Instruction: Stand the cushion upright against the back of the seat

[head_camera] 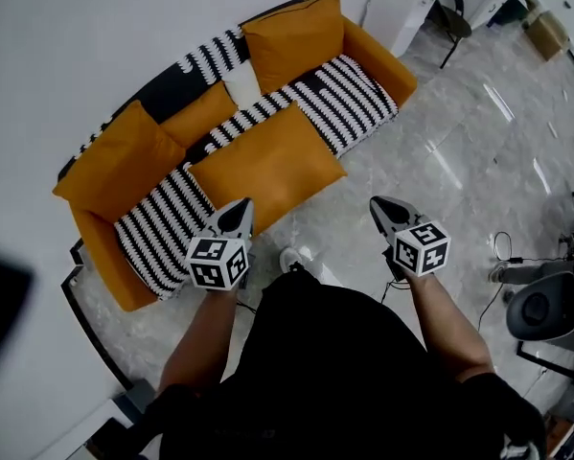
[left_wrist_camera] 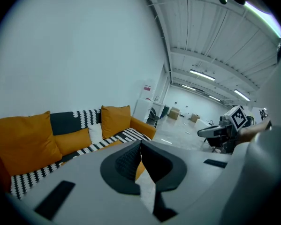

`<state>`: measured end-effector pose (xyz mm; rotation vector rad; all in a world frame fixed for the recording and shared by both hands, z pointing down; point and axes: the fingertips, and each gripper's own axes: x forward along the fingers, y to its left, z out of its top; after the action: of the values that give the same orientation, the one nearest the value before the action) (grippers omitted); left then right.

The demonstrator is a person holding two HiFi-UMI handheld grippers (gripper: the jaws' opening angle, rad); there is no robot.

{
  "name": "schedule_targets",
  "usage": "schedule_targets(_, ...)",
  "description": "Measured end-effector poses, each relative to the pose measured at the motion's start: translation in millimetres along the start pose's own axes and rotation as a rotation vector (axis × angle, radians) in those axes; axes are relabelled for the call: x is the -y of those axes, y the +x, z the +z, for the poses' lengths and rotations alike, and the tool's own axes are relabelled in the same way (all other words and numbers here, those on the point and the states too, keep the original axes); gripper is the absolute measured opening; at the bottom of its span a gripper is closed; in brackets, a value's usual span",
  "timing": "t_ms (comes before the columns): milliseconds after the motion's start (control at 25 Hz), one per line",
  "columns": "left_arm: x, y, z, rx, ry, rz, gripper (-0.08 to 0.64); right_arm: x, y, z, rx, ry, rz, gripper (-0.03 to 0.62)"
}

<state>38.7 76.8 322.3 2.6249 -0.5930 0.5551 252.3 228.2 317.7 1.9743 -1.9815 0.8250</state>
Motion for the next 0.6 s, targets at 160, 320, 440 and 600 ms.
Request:
schedule_targets(160,-12.8,17.2,13.4,-0.008,0.0,0.02,0.017,24.8,24.4,15.6,-0.012,-0.006,-0.001,0.038)
schedule_targets(320,-31.8,18.7,9.6,-0.027,-0.011,0.066,0.017,47.7,50.3,21.0,-0.024,0.019,-0.003,0.038)
schedule_targets(440,-44.2,13.8,-5.6,-0.047,-0.05,0.113,0.017,65.7,65.6,17.8,-0.054,0.021,-0.004,0.038)
schedule_targets(600,-59.5,8.0,-22.5,-0.049,-0.117,0.19,0.017,94.9,88.8,12.0,-0.114,-0.017,-0.005,0.038)
